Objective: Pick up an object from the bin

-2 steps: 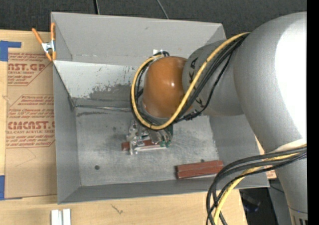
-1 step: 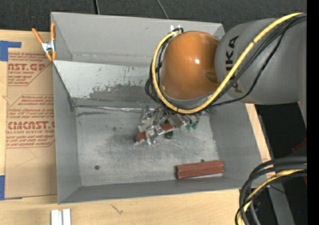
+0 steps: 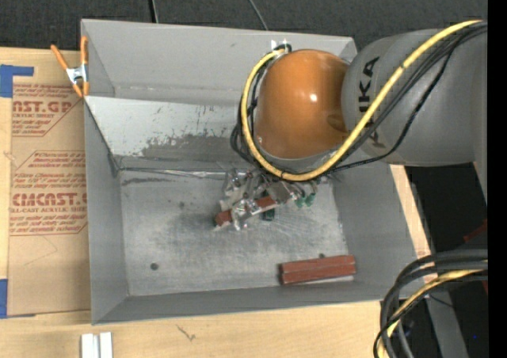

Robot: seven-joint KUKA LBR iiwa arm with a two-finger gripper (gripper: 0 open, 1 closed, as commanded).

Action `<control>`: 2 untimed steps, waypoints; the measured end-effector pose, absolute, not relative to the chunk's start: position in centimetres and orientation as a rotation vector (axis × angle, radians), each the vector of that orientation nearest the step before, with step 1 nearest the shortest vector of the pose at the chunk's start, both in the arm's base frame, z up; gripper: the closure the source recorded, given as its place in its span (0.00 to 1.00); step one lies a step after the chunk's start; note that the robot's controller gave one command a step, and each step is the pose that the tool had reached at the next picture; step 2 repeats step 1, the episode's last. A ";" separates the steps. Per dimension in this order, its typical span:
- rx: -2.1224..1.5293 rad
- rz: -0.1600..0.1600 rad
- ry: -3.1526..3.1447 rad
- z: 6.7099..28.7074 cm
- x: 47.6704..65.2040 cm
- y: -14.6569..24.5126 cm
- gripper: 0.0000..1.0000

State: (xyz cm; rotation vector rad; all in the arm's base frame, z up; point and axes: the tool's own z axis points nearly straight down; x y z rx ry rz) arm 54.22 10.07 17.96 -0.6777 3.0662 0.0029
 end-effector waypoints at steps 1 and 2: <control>-0.825 0.003 3.028 23.6 57.8 13.0 1.00; -0.825 0.003 3.028 23.6 57.8 13.0 1.00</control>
Offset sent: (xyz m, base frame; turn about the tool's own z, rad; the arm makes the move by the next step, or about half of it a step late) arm 0.0000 0.0000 0.0000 0.0000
